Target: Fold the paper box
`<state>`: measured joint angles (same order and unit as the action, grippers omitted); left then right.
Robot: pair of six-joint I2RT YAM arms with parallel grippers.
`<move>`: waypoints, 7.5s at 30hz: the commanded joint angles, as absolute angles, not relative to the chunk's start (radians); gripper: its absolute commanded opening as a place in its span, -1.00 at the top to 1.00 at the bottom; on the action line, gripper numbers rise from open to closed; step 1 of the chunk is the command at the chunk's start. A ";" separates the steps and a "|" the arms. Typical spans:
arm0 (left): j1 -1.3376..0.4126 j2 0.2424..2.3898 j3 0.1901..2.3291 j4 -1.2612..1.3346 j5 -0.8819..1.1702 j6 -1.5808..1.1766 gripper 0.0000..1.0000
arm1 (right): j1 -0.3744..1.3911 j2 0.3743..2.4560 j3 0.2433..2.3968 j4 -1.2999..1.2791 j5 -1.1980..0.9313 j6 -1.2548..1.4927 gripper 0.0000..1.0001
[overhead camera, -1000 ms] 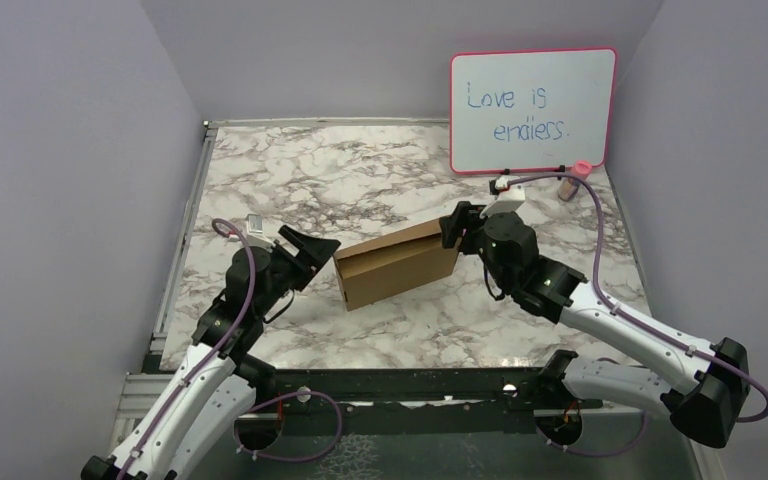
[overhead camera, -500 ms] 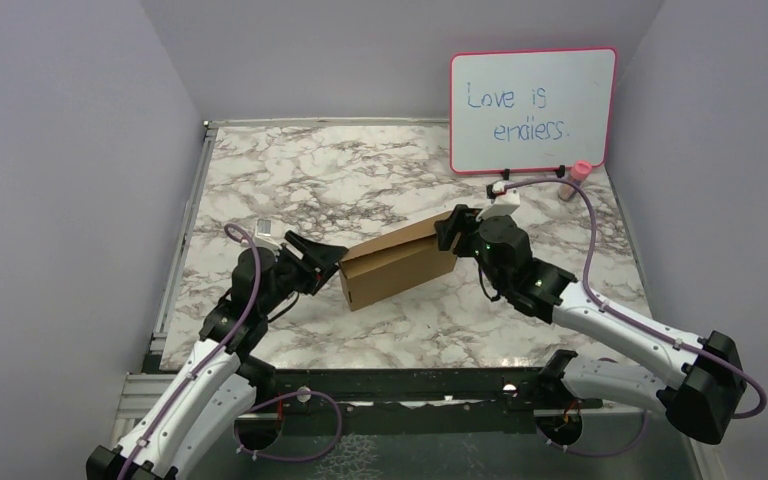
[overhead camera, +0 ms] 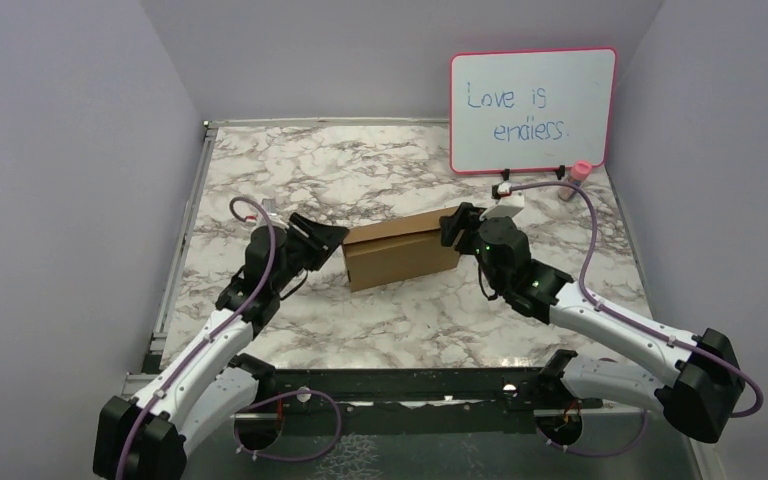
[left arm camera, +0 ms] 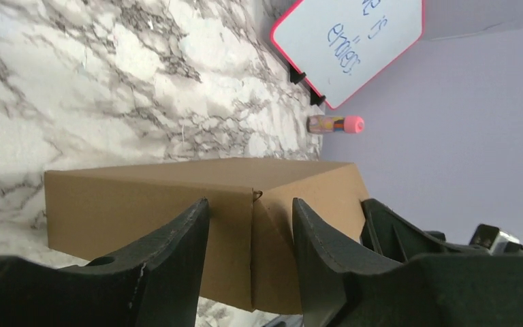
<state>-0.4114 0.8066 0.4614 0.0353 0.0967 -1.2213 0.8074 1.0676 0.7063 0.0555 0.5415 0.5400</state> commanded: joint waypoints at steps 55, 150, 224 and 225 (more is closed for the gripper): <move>-0.270 0.855 0.411 0.131 0.432 -0.968 0.05 | 0.229 1.198 0.568 0.265 -0.610 0.738 -0.01; -0.110 0.988 0.209 0.180 0.293 -1.006 1.00 | 0.141 1.615 0.325 0.489 -0.724 0.635 0.67; -0.147 0.961 0.709 -0.148 0.356 -0.535 -0.10 | 0.115 1.217 0.746 0.085 -0.727 0.489 -0.24; -0.148 0.947 0.740 -0.180 0.340 -0.471 -0.13 | 0.115 1.205 0.755 0.073 -0.726 0.471 -0.32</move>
<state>-0.1402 0.9966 0.6033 0.0212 0.4156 -0.7547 0.1223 1.2633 0.6834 0.2161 -0.7719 0.6136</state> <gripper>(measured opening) 0.534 0.600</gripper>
